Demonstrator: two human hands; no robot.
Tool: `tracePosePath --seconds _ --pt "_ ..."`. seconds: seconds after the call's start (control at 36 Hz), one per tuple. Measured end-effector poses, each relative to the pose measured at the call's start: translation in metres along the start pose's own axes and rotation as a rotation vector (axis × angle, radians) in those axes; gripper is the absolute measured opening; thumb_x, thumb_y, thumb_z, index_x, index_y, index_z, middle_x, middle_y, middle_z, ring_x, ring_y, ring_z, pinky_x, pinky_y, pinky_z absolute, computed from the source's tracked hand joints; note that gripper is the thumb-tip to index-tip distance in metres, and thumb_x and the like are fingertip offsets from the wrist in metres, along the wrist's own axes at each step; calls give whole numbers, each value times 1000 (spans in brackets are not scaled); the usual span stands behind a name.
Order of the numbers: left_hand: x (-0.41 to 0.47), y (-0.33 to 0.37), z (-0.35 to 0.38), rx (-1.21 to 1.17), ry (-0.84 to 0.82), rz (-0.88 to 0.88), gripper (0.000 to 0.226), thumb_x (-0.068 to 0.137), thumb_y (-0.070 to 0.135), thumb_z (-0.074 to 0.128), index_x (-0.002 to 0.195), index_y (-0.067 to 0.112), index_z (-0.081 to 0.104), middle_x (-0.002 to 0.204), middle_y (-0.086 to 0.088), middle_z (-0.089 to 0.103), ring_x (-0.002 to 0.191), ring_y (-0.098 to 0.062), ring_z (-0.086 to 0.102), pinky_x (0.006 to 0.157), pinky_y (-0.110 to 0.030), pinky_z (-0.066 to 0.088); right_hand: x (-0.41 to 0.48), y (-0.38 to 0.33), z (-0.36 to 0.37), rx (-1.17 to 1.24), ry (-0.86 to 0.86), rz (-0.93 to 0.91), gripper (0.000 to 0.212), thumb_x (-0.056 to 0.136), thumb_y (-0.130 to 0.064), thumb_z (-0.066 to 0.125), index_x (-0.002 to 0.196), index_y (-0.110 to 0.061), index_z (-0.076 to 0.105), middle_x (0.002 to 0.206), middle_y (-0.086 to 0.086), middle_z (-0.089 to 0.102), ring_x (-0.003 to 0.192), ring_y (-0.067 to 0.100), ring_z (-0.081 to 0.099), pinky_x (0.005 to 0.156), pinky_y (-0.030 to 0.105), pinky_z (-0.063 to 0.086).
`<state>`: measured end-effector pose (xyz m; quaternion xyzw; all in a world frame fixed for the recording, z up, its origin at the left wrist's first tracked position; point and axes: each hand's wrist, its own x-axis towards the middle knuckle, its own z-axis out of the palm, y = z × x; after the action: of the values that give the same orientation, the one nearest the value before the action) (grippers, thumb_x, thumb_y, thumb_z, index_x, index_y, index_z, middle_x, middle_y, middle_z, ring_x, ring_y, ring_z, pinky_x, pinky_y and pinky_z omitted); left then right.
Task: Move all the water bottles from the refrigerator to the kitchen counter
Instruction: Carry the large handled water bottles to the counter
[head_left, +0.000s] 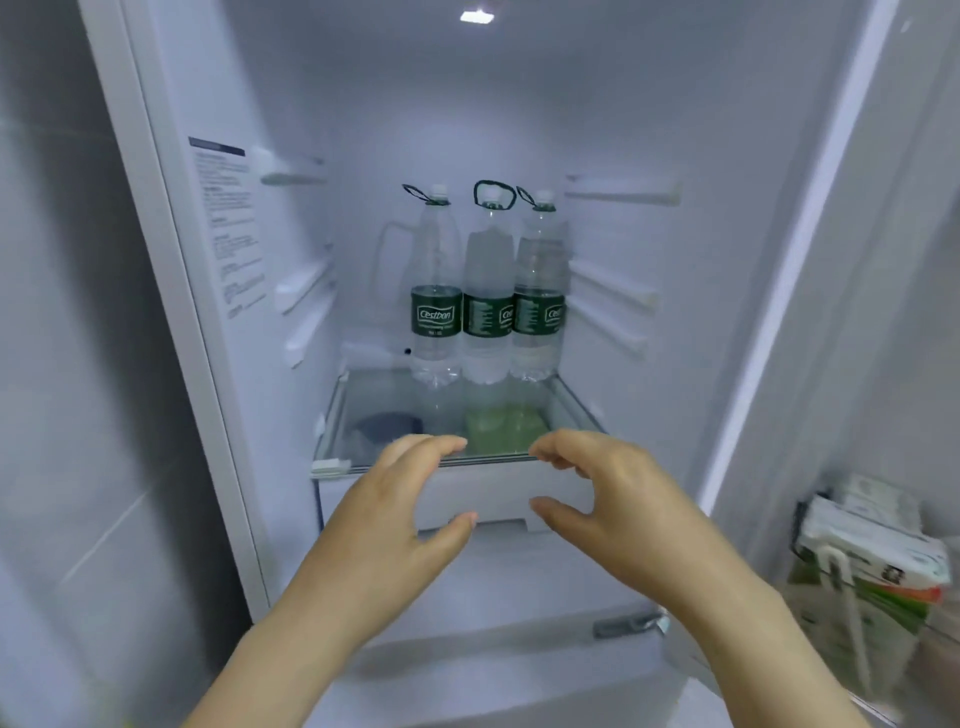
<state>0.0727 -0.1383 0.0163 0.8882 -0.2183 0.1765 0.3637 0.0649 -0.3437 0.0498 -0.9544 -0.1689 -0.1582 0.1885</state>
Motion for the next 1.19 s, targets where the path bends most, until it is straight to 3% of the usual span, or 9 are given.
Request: tracePosePath --seconds 0.17,0.39,0.56,0.64,0.78,1.06,1.19 --pt "37 -33 -8 12 42 15 50 83 33 66 128 42 45 128 29 42 115 16 38 95 -1 27 47 1 17 19 21 17 40 87 -30 65 125 -25 55 122 -13 59 112 4 52 94 15 38" --pt "95 -58 -9 33 111 -23 48 82 32 67 127 38 49 122 26 45 109 13 44 90 2 29 112 20 24 57 57 3 37 84 -27 68 120 -22 58 115 -10 63 110 8 56 94 26 45" --pt "136 -71 -8 78 177 -51 48 85 33 65 129 38 46 125 26 42 99 16 40 80 2 33 164 45 30 122 85 2 40 85 -32 68 123 -28 56 118 -14 60 109 2 54 98 26 45" --pt "159 -78 -6 94 209 -67 50 84 32 65 130 35 47 126 23 44 109 10 43 81 4 31 186 55 33 154 94 -6 39 85 -31 68 122 -29 56 118 -15 60 107 1 54 98 27 45" --pt "196 -87 -4 99 276 -74 50 83 28 67 129 30 50 121 20 46 115 1 45 100 -19 37 213 64 42 226 115 -11 40 84 -31 68 122 -29 56 118 -17 58 107 -1 53 98 28 46" --pt "279 -110 0 135 320 -72 54 83 26 67 133 19 47 131 3 50 120 -14 50 102 -32 41 251 85 51 235 140 -11 42 83 -27 70 124 -26 56 120 -16 58 108 -2 53 97 22 44" --pt "325 -119 -4 161 334 -66 60 84 27 67 137 16 41 135 -3 47 123 -18 48 104 -32 39 268 97 51 231 152 -8 40 83 -29 70 121 -30 57 117 -19 59 108 -4 53 98 21 44"
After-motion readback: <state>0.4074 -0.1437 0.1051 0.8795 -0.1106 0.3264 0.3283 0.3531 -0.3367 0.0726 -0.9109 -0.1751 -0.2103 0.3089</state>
